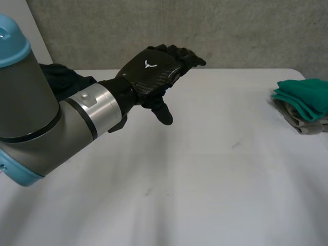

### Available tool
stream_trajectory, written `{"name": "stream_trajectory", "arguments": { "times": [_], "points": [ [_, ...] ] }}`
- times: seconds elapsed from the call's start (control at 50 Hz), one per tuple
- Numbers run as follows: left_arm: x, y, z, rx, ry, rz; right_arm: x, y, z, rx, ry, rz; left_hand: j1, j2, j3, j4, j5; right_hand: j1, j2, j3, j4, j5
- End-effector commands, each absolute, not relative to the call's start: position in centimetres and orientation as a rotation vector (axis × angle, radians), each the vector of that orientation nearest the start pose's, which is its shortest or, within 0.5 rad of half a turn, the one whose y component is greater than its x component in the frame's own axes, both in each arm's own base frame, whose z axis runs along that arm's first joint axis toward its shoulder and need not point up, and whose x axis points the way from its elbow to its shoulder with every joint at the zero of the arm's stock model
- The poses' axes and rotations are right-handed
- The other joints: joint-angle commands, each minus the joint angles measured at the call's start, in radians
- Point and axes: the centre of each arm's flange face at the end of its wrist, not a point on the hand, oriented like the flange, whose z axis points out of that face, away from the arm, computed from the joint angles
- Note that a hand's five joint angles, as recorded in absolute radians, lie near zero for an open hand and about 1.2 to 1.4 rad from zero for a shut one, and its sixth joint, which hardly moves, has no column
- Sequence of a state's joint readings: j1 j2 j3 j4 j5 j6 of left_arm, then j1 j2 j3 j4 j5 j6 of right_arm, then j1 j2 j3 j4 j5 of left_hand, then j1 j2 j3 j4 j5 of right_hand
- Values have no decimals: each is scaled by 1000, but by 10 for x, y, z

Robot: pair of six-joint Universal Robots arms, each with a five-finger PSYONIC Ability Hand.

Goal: Fold the laundry.

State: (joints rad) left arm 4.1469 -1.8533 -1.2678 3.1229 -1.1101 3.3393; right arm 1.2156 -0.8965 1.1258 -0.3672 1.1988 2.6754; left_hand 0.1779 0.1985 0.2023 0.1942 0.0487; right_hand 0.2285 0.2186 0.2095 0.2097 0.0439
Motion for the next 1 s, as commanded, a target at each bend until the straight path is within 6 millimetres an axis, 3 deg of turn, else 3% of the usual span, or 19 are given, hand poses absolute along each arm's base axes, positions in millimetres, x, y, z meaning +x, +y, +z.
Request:
{"name": "stream_trajectory", "arguments": {
  "times": [0.02, 0.08, 0.16, 0.18, 0.2, 0.24, 0.32, 0.4, 0.5, 0.56, 0.58, 0.7, 0.74, 0.78, 0.8, 0.86, 0.88, 0.96, 1.0],
  "points": [
    [-342, -198, 325, -1090, -1448, 1784, -27, -473, 278, -410, 2457, -2724, 18, -3, -6, 2, -27, -54, -44, -35, -35, -44],
    [-342, -195, 337, -1070, -1398, 1821, -19, -469, 292, -424, 2434, -2788, 15, -6, -9, -1, -30, -54, -44, -35, -35, -44],
    [-339, -200, 356, -1005, -1339, 1888, 64, -458, 324, -609, 2084, -2882, 15, -6, -9, -1, -30, -54, -44, -35, -35, -44],
    [-336, -203, 366, -970, -1311, 1926, 107, -447, 330, -716, 1913, -2878, 15, -6, -9, -1, -30, -54, -44, -35, -35, -44],
    [-332, -207, 372, -946, -1300, 1953, 124, -440, 332, -757, 1844, -2873, 21, 0, -4, 5, -25, -54, -44, -35, -35, -44],
    [-323, -220, 383, -882, -1312, 2016, 172, -416, 327, -895, 1673, -2803, 27, 6, 2, 10, -19, -54, -44, -35, -35, -44],
    [-272, -277, 395, -638, -1481, 2273, 227, -370, 309, -1097, 1510, -2616, 33, 12, 8, 16, -13, -54, -44, -35, -35, -44],
    [-218, -338, 375, -480, -1726, 2452, 254, -334, 268, -1211, 1583, -2348, 33, 12, 8, 16, -13, -54, -44, -35, -35, -44],
    [-177, -416, 283, -796, -2129, 2443, 264, -305, 220, -1322, 1754, -2086, 50, 30, 26, 34, 5, -54, -44, -35, -35, -44],
    [-169, -438, 240, -961, -2224, 2380, 261, -293, 183, -1431, 1870, -1925, 50, 30, 26, 34, 5, -54, -44, -35, -35, -44],
    [-162, -454, 207, -1075, -2269, 2324, 258, -291, 178, -1451, 1893, -1906, 50, 30, 26, 34, 5, -54, -44, -35, -35, -44],
    [-136, -496, 147, -1182, -2289, 2304, 252, -277, 156, -1553, 1940, -1828, 126, 106, 102, 110, 81, -54, -44, -35, -35, -44],
    [-137, -503, 136, -1187, -2266, 2310, 251, -273, 152, -1555, 1951, -1807, 476, 455, 452, 460, 431, -54, -44, -35, -35, -44],
    [-140, -505, 133, -1191, -2246, 2319, 249, -272, 149, -1559, 1958, -1799, 1124, 1103, 1100, 1108, 1079, -54, -44, -35, -35, -44],
    [-146, -504, 137, -1194, -2225, 2343, 248, -272, 149, -1557, 1962, -1798, 1217, 1197, 1193, 1201, 1172, -54, -44, -35, -35, -44],
    [-164, -499, 161, -1182, -2147, 2422, 242, -277, 148, -1542, 1990, -1803, 1218, 1198, 1194, 1202, 1173, -54, -44, -35, -35, -44],
    [-181, -489, 194, -1154, -2057, 2514, 240, -278, 149, -1537, 1997, -1805, 1218, 1198, 1194, 1202, 1173, -54, -44, -35, -35, -44],
    [-211, -452, 268, -1007, -1813, 2696, 238, -281, 152, -1519, 2003, -1821, 1218, 1198, 1194, 1202, 1173, -54, -44, -35, -35, -44],
    [-221, -434, 290, -936, -1724, 2710, 237, -281, 154, -1517, 2001, -1832, 1218, 1198, 1194, 1202, 1173, -54, -44, -35, -35, -44]
  ]
}}
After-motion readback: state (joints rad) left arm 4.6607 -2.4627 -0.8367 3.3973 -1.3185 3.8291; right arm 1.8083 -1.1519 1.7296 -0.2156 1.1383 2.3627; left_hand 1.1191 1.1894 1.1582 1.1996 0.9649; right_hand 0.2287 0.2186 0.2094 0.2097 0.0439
